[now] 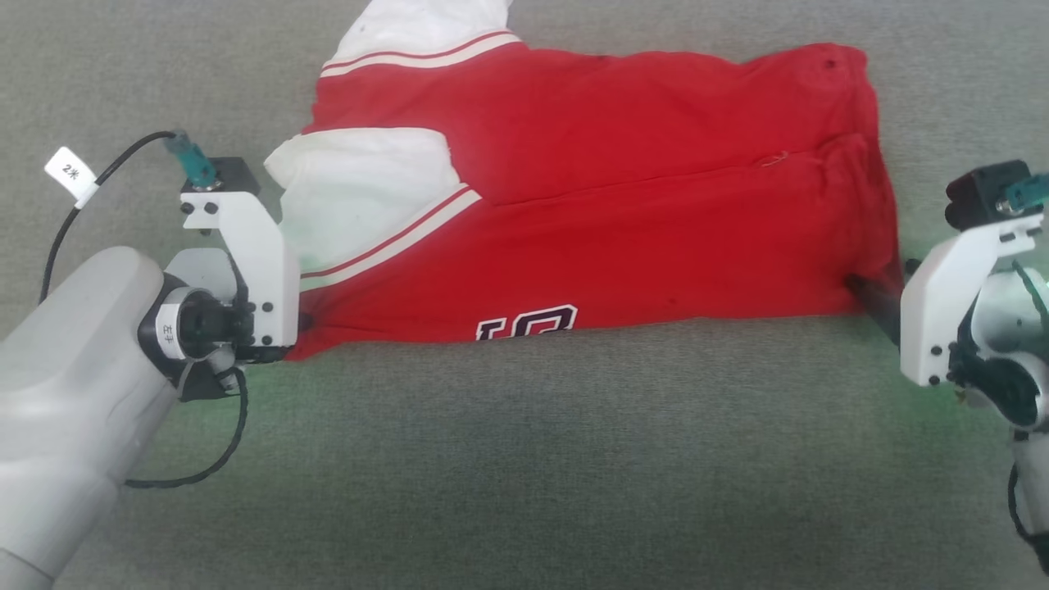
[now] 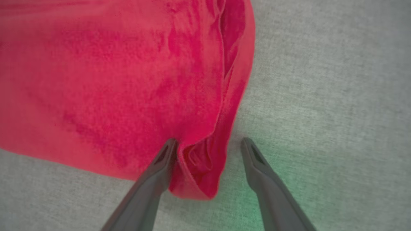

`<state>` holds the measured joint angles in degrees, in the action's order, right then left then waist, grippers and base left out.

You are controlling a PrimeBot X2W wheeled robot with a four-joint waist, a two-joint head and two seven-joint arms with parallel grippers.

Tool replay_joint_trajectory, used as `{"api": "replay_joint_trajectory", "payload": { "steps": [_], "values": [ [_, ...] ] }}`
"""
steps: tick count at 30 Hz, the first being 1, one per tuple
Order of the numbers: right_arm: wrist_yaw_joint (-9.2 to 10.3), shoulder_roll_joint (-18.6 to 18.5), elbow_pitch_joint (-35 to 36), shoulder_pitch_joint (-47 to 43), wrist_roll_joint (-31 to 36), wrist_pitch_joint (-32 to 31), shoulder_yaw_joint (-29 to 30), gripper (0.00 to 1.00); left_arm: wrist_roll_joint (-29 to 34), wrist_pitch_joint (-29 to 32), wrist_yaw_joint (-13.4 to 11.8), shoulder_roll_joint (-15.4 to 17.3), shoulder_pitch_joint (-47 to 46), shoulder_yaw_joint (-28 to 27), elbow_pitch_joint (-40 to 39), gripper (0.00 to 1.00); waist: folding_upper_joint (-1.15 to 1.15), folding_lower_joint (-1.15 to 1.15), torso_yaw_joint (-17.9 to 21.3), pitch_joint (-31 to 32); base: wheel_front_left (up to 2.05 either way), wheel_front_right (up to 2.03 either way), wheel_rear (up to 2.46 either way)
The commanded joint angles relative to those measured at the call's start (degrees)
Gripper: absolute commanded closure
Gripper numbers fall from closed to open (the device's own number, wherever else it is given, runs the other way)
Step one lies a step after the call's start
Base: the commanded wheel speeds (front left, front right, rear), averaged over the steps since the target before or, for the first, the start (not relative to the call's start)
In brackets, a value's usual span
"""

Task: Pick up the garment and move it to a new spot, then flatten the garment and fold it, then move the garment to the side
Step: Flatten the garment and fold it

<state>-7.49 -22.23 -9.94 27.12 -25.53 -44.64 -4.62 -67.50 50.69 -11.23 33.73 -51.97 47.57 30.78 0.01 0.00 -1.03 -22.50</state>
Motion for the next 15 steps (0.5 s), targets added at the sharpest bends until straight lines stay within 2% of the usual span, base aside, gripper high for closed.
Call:
{"api": "replay_joint_trajectory", "payload": {
  "steps": [1,3,4,5,15],
  "values": [
    [0.00,0.05,-2.11,0.70,-0.78,-2.03,-0.85,0.00,0.47,-0.43,0.48,-2.95,3.54,2.75,2.13,1.00,-0.01,0.00,-0.64,-0.51,0.00,0.00,0.00],
    [0.00,-0.36,-3.90,1.01,-0.92,-3.69,-2.04,0.00,0.53,-0.73,0.89,-3.33,3.39,2.82,2.69,1.00,-0.01,0.00,-1.01,-0.69,0.00,0.00,0.00],
    [0.00,-0.39,-4.49,1.16,-1.36,-4.41,-2.49,0.55,0.59,-0.91,1.11,-3.52,3.27,2.84,2.93,1.00,-0.01,0.00,-1.15,-0.73,0.00,0.00,0.00],
    [-0.01,-0.49,-5.00,1.32,-1.76,-4.99,-2.91,1.00,0.53,-0.97,1.33,-3.68,3.21,2.82,3.16,1.00,-0.01,0.00,-1.27,-0.74,0.00,0.00,0.00],
    [0.05,-3.70,-5.07,2.97,-2.68,-7.01,-3.01,1.00,0.81,-0.61,2.37,-2.90,2.41,2.95,3.87,1.00,-0.01,0.00,-1.93,0.28,0.00,0.00,0.00]
  ]
}}
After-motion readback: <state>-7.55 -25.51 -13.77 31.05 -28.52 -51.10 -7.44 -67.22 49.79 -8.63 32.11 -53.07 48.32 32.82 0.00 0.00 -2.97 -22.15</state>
